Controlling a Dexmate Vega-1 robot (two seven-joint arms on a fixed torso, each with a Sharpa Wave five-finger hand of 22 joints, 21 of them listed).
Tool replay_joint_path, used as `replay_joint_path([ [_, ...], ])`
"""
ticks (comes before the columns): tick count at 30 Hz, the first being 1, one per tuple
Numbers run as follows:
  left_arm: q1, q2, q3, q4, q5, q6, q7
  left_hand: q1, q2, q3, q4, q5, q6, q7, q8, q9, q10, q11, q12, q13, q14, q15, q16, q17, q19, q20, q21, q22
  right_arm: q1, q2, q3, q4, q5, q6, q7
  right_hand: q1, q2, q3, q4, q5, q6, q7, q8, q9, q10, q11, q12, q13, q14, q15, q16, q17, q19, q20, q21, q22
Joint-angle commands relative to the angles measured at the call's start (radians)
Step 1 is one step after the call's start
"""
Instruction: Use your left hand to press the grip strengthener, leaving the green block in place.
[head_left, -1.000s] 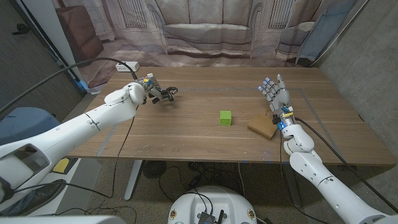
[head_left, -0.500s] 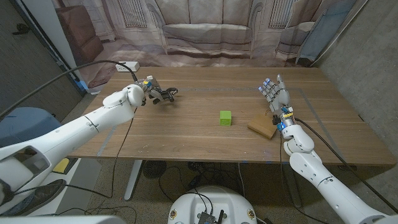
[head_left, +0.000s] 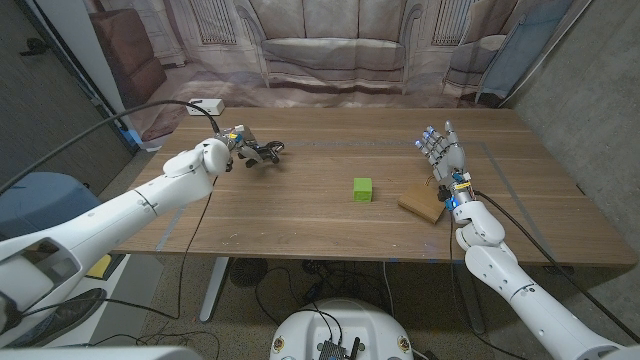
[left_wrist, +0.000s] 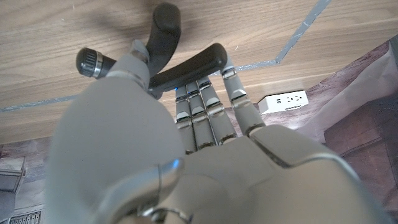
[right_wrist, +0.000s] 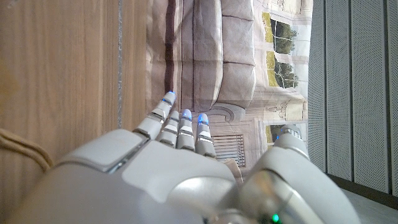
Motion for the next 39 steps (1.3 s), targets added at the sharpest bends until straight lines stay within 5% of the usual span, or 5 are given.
replay_joint_path([
  [1, 0.003, -0.014, -0.004, 0.035, 0.02, -0.037, -0.004, 0.002, 0.013, -0.007, 0.001, -0.002, 0.025, -0.004, 0.01, 0.002, 0.007, -0.002, 0.002, 0.001, 0.001, -0.006, 0.002, -0.002, 0.036, -0.043, -0.003, 0.002, -0.002, 0.0, 0.0, 0.002, 0.003, -0.004, 0.0, 0.006, 0.009, -0.003, -0.004, 0.0, 0.006, 0.002, -0.001, 0.005, 0.005, 0.0, -0.001, 0.004, 0.007, 0.002, -0.001, 0.001, 0.009, 0.001, -0.002, 0.002],
  [39, -0.004, -0.031, 0.022, 0.109, 0.048, -0.082, -0.051, -0.053, -0.006, -0.041, 0.004, -0.004, 0.025, -0.017, 0.004, -0.014, 0.005, -0.014, 0.002, -0.012, -0.01, -0.015, 0.009, -0.001, 0.018, -0.055, -0.016, 0.002, 0.005, -0.002, -0.008, 0.004, 0.004, -0.029, 0.0, 0.012, 0.009, -0.003, -0.007, -0.001, 0.006, 0.002, -0.002, 0.005, 0.004, 0.0, -0.002, 0.004, 0.005, 0.0, -0.003, 0.001, 0.008, 0.0, -0.003, 0.002],
])
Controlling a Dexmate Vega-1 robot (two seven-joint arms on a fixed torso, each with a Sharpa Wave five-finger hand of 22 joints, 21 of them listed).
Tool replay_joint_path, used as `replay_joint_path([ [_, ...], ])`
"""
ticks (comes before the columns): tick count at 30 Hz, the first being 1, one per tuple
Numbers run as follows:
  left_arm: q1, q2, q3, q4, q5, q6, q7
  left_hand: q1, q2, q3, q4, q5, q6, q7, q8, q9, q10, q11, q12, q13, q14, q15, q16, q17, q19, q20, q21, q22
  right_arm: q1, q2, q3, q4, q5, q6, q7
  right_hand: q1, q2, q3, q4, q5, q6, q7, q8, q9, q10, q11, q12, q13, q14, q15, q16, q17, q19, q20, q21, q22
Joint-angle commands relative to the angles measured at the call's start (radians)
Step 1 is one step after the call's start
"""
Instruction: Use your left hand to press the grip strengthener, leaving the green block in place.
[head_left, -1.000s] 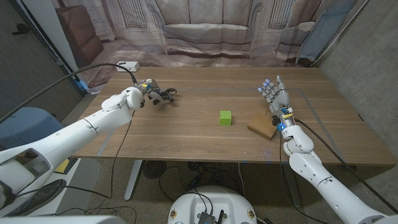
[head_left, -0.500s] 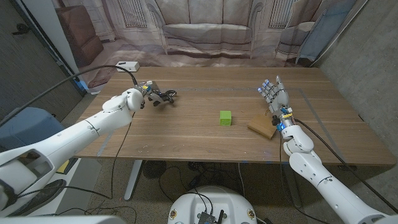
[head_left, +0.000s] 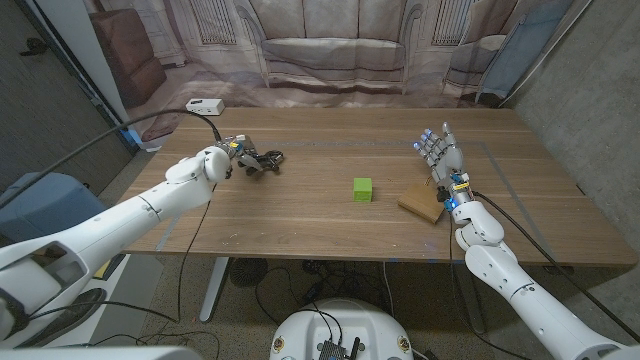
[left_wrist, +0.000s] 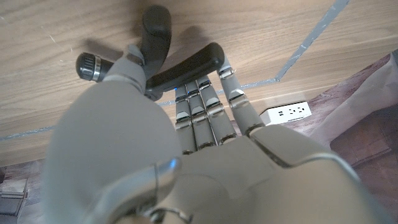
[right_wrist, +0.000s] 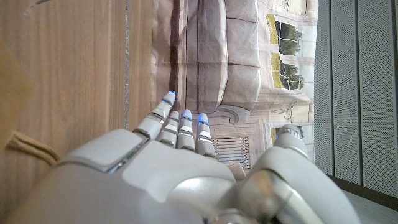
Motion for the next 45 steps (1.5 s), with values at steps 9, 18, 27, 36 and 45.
replay_joint_path([
  [9, -0.016, -0.002, 0.01, 0.034, 0.005, -0.044, -0.033, -0.024, 0.0, -0.014, 0.002, 0.006, 0.013, -0.019, -0.003, -0.006, -0.006, -0.015, 0.0, -0.001, -0.014, -0.004, 0.004, 0.006, -0.008, -0.003, -0.006, 0.003, -0.003, 0.004, -0.006, -0.007, -0.01, -0.001, -0.013, 0.008, 0.006, 0.0, -0.002, -0.001, 0.006, 0.002, -0.002, 0.005, 0.004, -0.001, -0.002, 0.004, 0.005, 0.001, -0.003, 0.003, 0.008, 0.0, -0.003, 0.002],
  [18, -0.024, 0.008, 0.018, 0.03, 0.024, -0.041, -0.06, -0.05, 0.0, -0.03, 0.005, 0.005, -0.03, -0.013, -0.016, -0.012, -0.044, -0.009, -0.01, -0.004, -0.05, 0.009, -0.002, 0.009, -0.043, 0.004, -0.024, 0.003, -0.005, 0.008, -0.009, -0.009, -0.015, 0.005, -0.019, 0.008, 0.006, 0.0, -0.002, -0.002, 0.006, 0.002, -0.002, 0.005, 0.003, -0.001, -0.002, 0.004, 0.005, 0.001, -0.003, 0.004, 0.008, -0.001, -0.003, 0.002],
  [27, -0.034, 0.016, 0.029, 0.021, 0.052, -0.028, -0.094, -0.066, -0.007, -0.047, -0.001, 0.004, -0.079, -0.021, -0.022, -0.019, -0.089, -0.013, -0.015, -0.004, -0.113, 0.012, -0.014, 0.007, -0.104, 0.011, -0.054, 0.002, -0.006, 0.011, -0.01, -0.008, -0.017, 0.009, -0.022, 0.009, 0.007, 0.0, -0.003, -0.002, 0.006, 0.002, -0.001, 0.005, 0.004, 0.0, -0.002, 0.004, 0.006, 0.001, -0.002, 0.004, 0.009, 0.0, -0.002, 0.002],
  [36, -0.057, 0.015, 0.056, 0.023, 0.092, -0.004, -0.156, -0.09, -0.011, -0.066, -0.001, 0.002, -0.129, -0.02, -0.023, -0.025, -0.134, -0.008, -0.017, -0.008, -0.155, 0.017, -0.014, 0.003, -0.146, 0.02, -0.08, 0.001, -0.007, 0.011, -0.011, -0.009, -0.016, 0.008, -0.023, 0.01, 0.006, 0.0, -0.003, -0.002, 0.006, 0.002, -0.001, 0.005, 0.005, 0.001, -0.001, 0.004, 0.006, 0.002, -0.002, 0.004, 0.008, 0.0, -0.003, 0.002],
  [45, -0.048, 0.017, 0.043, 0.011, 0.096, -0.004, -0.149, -0.112, -0.015, -0.08, 0.001, 0.002, -0.166, -0.018, -0.024, -0.03, -0.157, -0.004, -0.016, -0.01, -0.18, 0.021, -0.014, 0.0, -0.167, 0.024, -0.095, 0.0, -0.001, 0.013, -0.013, -0.007, -0.02, 0.011, -0.023, 0.01, 0.007, -0.001, -0.003, -0.002, 0.006, 0.002, -0.002, 0.005, 0.005, 0.0, -0.001, 0.004, 0.006, 0.001, -0.002, 0.004, 0.008, 0.0, -0.002, 0.002],
])
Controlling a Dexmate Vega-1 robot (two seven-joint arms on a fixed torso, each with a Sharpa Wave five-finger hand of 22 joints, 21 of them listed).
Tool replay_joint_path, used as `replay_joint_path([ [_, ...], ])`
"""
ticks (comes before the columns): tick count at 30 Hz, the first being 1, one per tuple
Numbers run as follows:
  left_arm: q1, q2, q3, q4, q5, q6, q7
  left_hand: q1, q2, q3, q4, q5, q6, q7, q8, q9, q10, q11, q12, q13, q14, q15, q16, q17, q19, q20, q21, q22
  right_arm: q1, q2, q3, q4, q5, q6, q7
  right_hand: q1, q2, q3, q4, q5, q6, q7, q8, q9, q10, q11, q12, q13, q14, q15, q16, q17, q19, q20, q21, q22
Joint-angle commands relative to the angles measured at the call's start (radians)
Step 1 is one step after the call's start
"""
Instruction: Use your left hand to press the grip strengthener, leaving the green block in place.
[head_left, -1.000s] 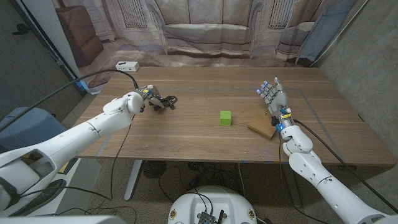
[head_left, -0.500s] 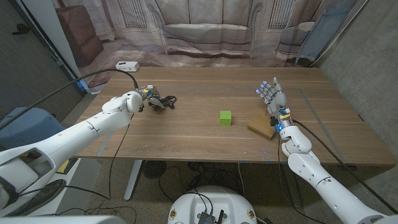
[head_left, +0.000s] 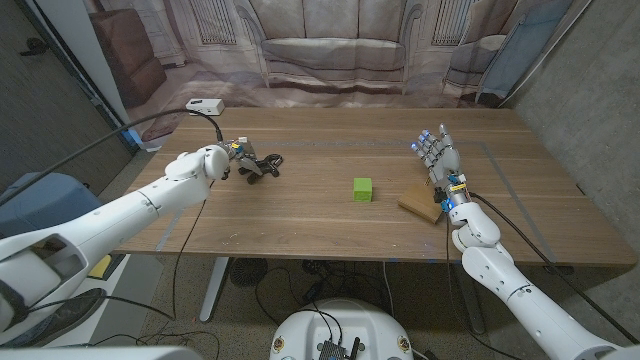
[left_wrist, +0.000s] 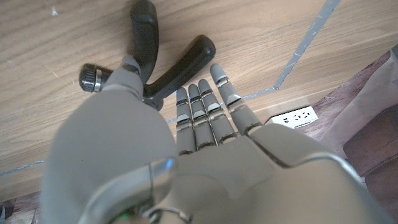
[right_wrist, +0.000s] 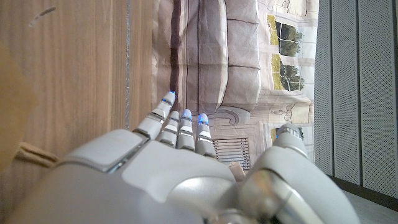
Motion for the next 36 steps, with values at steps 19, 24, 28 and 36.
replay_joint_path([
  [19, 0.053, 0.023, -0.074, -0.072, -0.016, 0.005, 0.054, -0.024, 0.003, -0.012, -0.002, 0.003, -0.048, -0.007, 0.001, -0.005, 0.02, 0.011, 0.019, -0.007, 0.016, 0.003, 0.01, -0.008, 0.02, 0.003, -0.005, 0.003, -0.003, 0.0, 0.002, -0.003, -0.004, 0.012, -0.004, 0.007, 0.003, -0.001, -0.003, -0.002, 0.007, 0.001, -0.001, 0.005, 0.005, 0.001, -0.001, 0.004, 0.006, -0.001, -0.002, 0.001, 0.009, 0.0, -0.002, 0.002],
  [24, 0.085, 0.028, -0.109, -0.09, -0.048, -0.008, 0.105, -0.036, 0.02, -0.009, 0.003, 0.005, -0.111, 0.005, -0.007, -0.012, 0.011, 0.013, 0.017, -0.013, 0.012, 0.008, 0.009, -0.009, 0.021, 0.006, -0.013, 0.002, -0.005, -0.002, 0.004, -0.005, -0.004, 0.013, -0.005, 0.007, 0.003, -0.001, -0.003, -0.002, 0.006, 0.002, -0.002, 0.005, 0.006, 0.002, -0.001, 0.004, 0.005, -0.001, -0.003, 0.001, 0.009, 0.0, -0.002, 0.002],
  [28, 0.106, 0.034, -0.134, -0.107, -0.079, -0.015, 0.128, -0.076, 0.03, -0.019, 0.024, 0.002, -0.121, 0.012, 0.0, -0.017, 0.007, 0.018, 0.017, -0.018, 0.006, 0.011, 0.009, -0.007, 0.021, 0.008, -0.018, 0.002, -0.007, -0.002, 0.005, -0.004, -0.002, 0.014, -0.003, 0.007, 0.004, -0.001, -0.003, -0.002, 0.007, 0.002, -0.001, 0.005, 0.006, 0.002, -0.001, 0.004, 0.006, 0.0, -0.002, 0.001, 0.009, 0.0, -0.002, 0.002],
  [36, 0.119, 0.056, -0.162, -0.15, -0.154, -0.021, 0.086, -0.241, 0.079, -0.057, 0.109, 0.002, -0.203, 0.05, -0.001, -0.027, -0.081, 0.073, 0.001, -0.041, -0.086, 0.065, -0.006, -0.007, -0.05, 0.045, -0.075, 0.002, -0.006, 0.0, 0.007, 0.004, 0.007, 0.019, 0.01, 0.008, 0.004, -0.001, -0.003, -0.002, 0.006, 0.002, -0.002, 0.005, 0.006, 0.001, -0.001, 0.004, 0.006, -0.001, -0.002, 0.001, 0.01, -0.001, -0.002, 0.002],
])
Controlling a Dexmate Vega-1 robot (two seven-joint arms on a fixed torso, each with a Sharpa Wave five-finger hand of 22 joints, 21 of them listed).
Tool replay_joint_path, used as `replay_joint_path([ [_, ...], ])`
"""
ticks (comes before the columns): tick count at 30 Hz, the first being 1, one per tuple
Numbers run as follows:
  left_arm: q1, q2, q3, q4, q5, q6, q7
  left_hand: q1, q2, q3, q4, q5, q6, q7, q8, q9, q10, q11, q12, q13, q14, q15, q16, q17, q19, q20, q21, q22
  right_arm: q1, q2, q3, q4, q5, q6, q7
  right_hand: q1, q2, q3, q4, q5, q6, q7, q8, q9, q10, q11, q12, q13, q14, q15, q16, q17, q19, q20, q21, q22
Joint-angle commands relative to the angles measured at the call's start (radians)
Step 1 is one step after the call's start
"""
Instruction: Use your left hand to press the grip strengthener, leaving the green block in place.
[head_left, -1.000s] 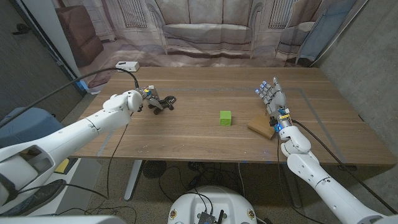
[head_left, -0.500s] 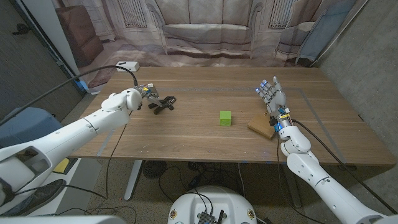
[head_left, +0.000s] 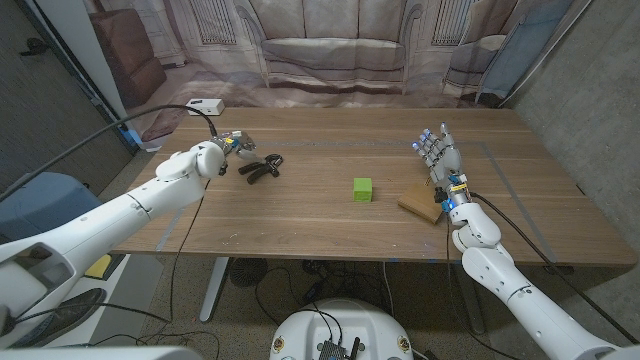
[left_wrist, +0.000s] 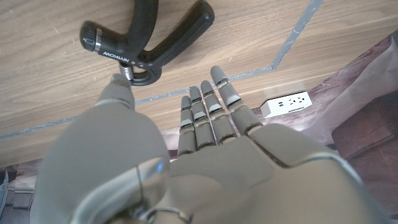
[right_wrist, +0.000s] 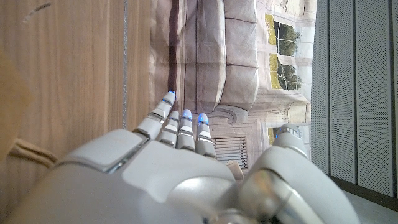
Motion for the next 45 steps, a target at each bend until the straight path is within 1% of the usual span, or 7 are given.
replay_joint_path([
  [1, 0.041, 0.025, -0.056, -0.063, -0.094, -0.015, 0.005, -0.064, 0.008, -0.017, 0.031, 0.003, -0.038, 0.008, 0.006, 0.0, -0.045, 0.016, -0.007, -0.007, -0.049, 0.015, -0.009, 0.002, -0.033, 0.013, -0.026, 0.002, 0.001, 0.001, 0.004, 0.008, 0.012, 0.006, 0.017, 0.008, 0.004, -0.001, -0.003, -0.002, 0.006, 0.002, -0.002, 0.005, 0.006, 0.001, -0.001, 0.004, 0.006, 0.0, -0.002, 0.002, 0.011, -0.001, -0.002, 0.002],
  [12, 0.154, 0.024, -0.163, -0.116, -0.199, -0.079, 0.176, -0.179, -0.011, -0.068, 0.082, 0.009, -0.091, 0.017, 0.006, -0.004, -0.102, 0.037, -0.006, -0.021, -0.111, 0.044, -0.008, 0.001, -0.081, 0.032, -0.07, 0.002, 0.017, 0.014, -0.002, 0.031, 0.016, 0.022, 0.041, 0.008, 0.004, -0.002, -0.003, -0.002, 0.008, 0.008, -0.001, 0.005, 0.007, 0.001, -0.001, 0.004, 0.006, -0.002, -0.002, 0.002, 0.012, -0.004, -0.002, 0.002],
  [16, 0.211, 0.002, -0.213, -0.11, -0.255, -0.152, 0.27, -0.204, -0.012, -0.079, 0.093, 0.012, -0.098, 0.019, 0.007, -0.005, -0.107, 0.046, -0.004, -0.024, -0.116, 0.05, -0.005, 0.001, -0.085, 0.035, -0.076, 0.002, 0.013, 0.016, -0.001, 0.031, 0.017, 0.026, 0.04, 0.008, 0.004, -0.002, -0.003, -0.002, 0.009, 0.009, -0.001, 0.005, 0.007, 0.001, -0.001, 0.004, 0.006, -0.002, -0.002, 0.002, 0.012, -0.004, -0.002, 0.002],
  [21, 0.248, -0.031, -0.259, -0.071, -0.346, -0.27, 0.319, -0.223, -0.014, -0.088, 0.102, 0.014, -0.101, 0.022, 0.008, -0.005, -0.109, 0.051, -0.003, -0.026, -0.121, 0.054, -0.004, 0.002, -0.089, 0.037, -0.081, 0.003, 0.012, 0.017, 0.0, 0.032, 0.016, 0.031, 0.042, 0.007, 0.004, -0.003, -0.002, -0.002, 0.011, 0.01, 0.0, 0.005, 0.008, -0.001, 0.0, 0.004, 0.007, -0.001, -0.002, 0.002, 0.012, -0.004, -0.002, 0.002],
  [25, 0.254, -0.059, -0.27, -0.039, -0.389, -0.344, 0.339, -0.247, -0.016, -0.098, 0.113, 0.016, -0.093, 0.025, 0.013, -0.006, -0.108, 0.056, 0.001, -0.028, -0.123, 0.057, -0.002, 0.002, -0.091, 0.04, -0.085, 0.003, 0.013, 0.019, -0.001, 0.036, 0.013, 0.036, 0.043, 0.006, 0.005, -0.004, -0.001, -0.002, 0.07, 0.013, 0.022, 0.007, 0.012, -0.001, 0.001, 0.005, 0.007, -0.001, -0.002, 0.002, 0.012, -0.004, -0.002, 0.002],
  [39, 0.293, -0.161, -0.304, 0.047, -0.504, -0.594, 0.411, -0.31, -0.017, -0.127, 0.136, 0.026, -0.084, 0.019, 0.018, -0.009, -0.117, 0.058, 0.004, -0.036, -0.135, 0.059, 0.001, 0.002, -0.103, 0.042, -0.102, 0.004, 0.019, 0.018, -0.003, 0.04, 0.0, 0.052, 0.047, 0.006, 0.004, -0.006, -0.001, -0.002, 0.054, 0.017, 0.012, 0.007, 0.013, 0.001, 0.001, 0.005, 0.008, -0.001, -0.002, 0.002, 0.013, -0.007, -0.002, 0.002],
  [45, 0.298, -0.201, -0.31, 0.088, -0.584, -0.683, 0.371, -0.319, -0.015, -0.13, 0.137, 0.028, -0.083, 0.017, 0.017, -0.009, -0.118, 0.055, 0.005, -0.037, -0.138, 0.057, 0.001, 0.002, -0.104, 0.04, -0.105, 0.004, 0.014, 0.006, -0.002, 0.03, -0.002, 0.046, 0.046, 0.004, 0.003, -0.007, 0.0, -0.002, 0.053, 0.016, 0.01, 0.007, 0.015, 0.0, 0.002, 0.005, 0.008, -0.001, -0.002, 0.003, 0.013, -0.006, -0.002, 0.002],
])
